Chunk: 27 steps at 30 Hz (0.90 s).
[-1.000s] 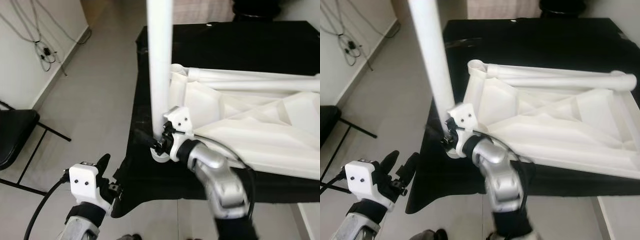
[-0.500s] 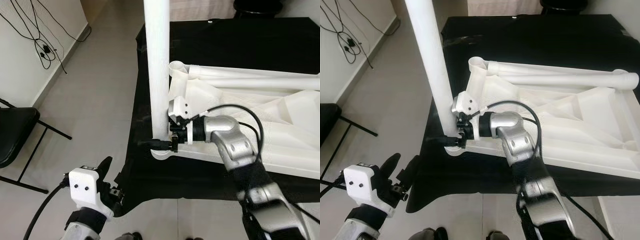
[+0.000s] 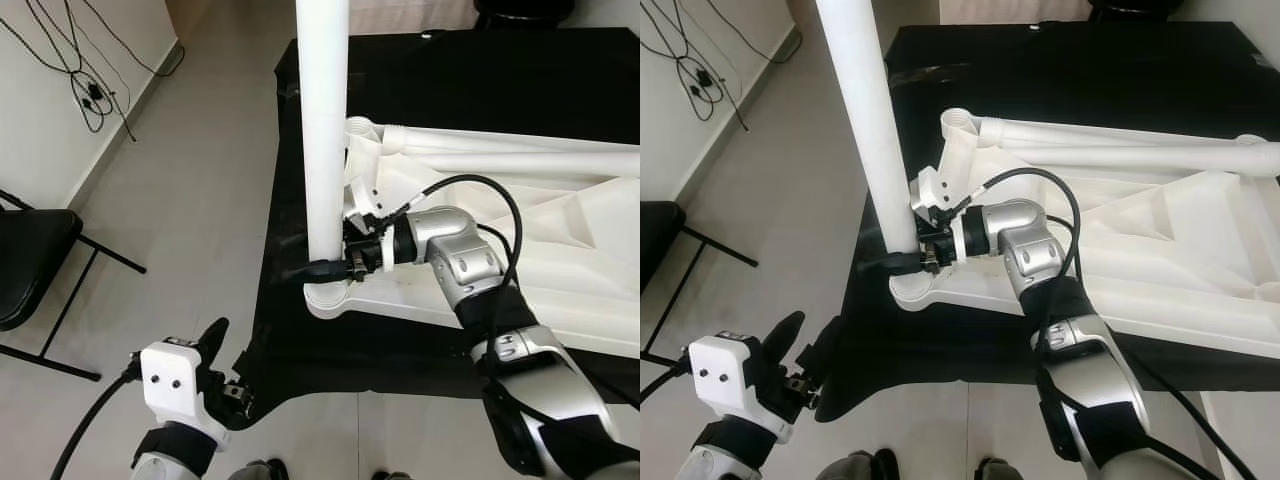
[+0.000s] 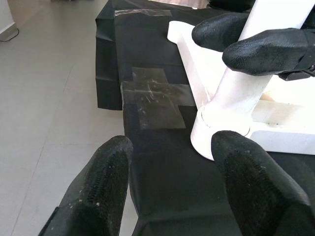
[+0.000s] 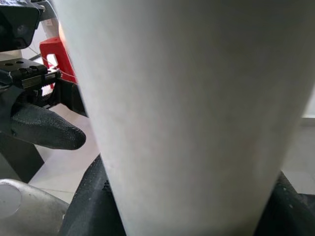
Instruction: Building children table
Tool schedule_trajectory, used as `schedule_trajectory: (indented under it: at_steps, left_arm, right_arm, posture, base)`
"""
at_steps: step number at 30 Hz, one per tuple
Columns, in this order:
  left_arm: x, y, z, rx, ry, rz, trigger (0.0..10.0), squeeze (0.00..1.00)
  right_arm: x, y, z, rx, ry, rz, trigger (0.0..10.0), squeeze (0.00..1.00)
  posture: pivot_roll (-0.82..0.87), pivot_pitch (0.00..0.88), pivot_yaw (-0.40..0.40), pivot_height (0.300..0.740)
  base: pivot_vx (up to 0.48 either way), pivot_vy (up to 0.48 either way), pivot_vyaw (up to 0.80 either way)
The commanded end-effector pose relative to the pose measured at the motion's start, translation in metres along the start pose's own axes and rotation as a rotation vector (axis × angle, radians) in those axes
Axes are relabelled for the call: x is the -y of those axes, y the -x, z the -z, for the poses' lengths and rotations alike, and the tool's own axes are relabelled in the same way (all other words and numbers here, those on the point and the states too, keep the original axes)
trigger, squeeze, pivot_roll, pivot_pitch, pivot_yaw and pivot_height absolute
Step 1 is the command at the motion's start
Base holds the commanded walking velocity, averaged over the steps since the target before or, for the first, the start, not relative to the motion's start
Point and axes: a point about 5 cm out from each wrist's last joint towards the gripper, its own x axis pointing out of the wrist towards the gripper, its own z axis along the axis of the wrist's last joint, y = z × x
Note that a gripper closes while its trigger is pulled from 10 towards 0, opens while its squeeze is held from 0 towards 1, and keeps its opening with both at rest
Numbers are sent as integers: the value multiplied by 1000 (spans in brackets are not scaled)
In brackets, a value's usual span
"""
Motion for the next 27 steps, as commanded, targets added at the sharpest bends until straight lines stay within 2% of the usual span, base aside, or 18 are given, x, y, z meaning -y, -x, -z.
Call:
schedule_trajectory:
  at_steps: [1,5,7,9,10,11,12,13,14,16,17,18,20,21,22,23,24,27]
  left_arm:
    - [0,2,1,-14,-10,-1,10000,0]
    - [0,1,1,-13,-9,-1,10000,0]
    - [-2,-1,1,-10,-9,-1,10000,0]
    - [-2,-1,1,-10,-9,-1,10000,0]
    - [-2,-2,2,-9,-9,0,10000,0]
    - [-5,-3,2,-7,-10,0,10000,0]
    - [-6,-4,2,-6,-11,0,10000,0]
    - [-6,-4,2,-6,-11,0,10000,0]
    - [-7,-6,2,-6,-11,2,10000,0]
    - [-7,-6,2,-6,-11,2,10000,0]
    - [-8,-8,3,-6,-12,4,10000,0]
    - [-8,-8,3,-6,-12,4,10000,0]
    - [-11,-11,5,-6,-12,5,10000,0]
    - [-11,-11,5,-6,-12,5,10000,0]
    - [-12,-12,5,-5,-13,4,10000,0]
    - [-12,-12,5,-5,-13,4,10000,0]
    - [-12,-12,5,-3,-14,2,10000,0]
    - [-12,-12,5,-1,-15,-2,10000,0]
  right_arm:
    - [-2,-2,3,36,-29,6,0,0]
    - [-3,3,3,54,-17,58,0,0]
    - [-13,10,10,75,-28,299,0,0]
    - [-13,10,10,75,-28,299,0,0]
    - [-21,9,16,50,-40,469,0,0]
    - [-36,7,33,-35,-108,821,0,0]
    - [-48,15,42,-105,-156,1089,0,0]
    - [-48,15,42,-105,-156,1089,0,0]
    - [-61,11,46,-156,-122,1173,0,0]
    - [-61,11,46,-156,-122,1173,0,0]
    - [-68,1,48,-158,-125,1170,0,0]
    - [-68,1,48,-158,-125,1170,0,0]
    - [-64,-19,47,-134,-93,1070,0,0]
    - [-64,-19,47,-134,-93,1070,0,0]
    - [-62,-24,48,-131,-101,1037,1333,0]
    - [-62,-24,48,-131,-101,1037,1333,0]
    - [-61,-25,49,-130,-103,1024,10000,0]
    - [-63,-27,48,-126,-114,1011,10000,0]
  posture:
    - [136,230,20,740]
    - [127,228,19,740]
    - [100,222,10,740]
    - [100,222,10,740]
    - [98,222,9,740]
    - [69,220,18,740]
    - [68,217,19,740]
    - [68,217,19,740]
    - [74,212,28,740]
    - [74,212,28,740]
    - [62,198,36,740]
    - [62,198,36,740]
    - [64,182,37,740]
    - [64,182,37,740]
    - [68,182,33,740]
    - [68,182,33,740]
    - [68,182,33,740]
    - [69,182,31,740]
  base:
    - [0,0,0]
    - [0,0,0]
    - [0,0,0]
    - [0,0,0]
    - [0,0,0]
    - [0,0,0]
    - [0,0,0]
    - [0,0,0]
    - [0,0,0]
    - [0,0,0]
    - [0,0,0]
    - [0,0,0]
    - [0,0,0]
    - [0,0,0]
    - [0,0,0]
    - [0,0,0]
    - [0,0,0]
    - [0,0,0]
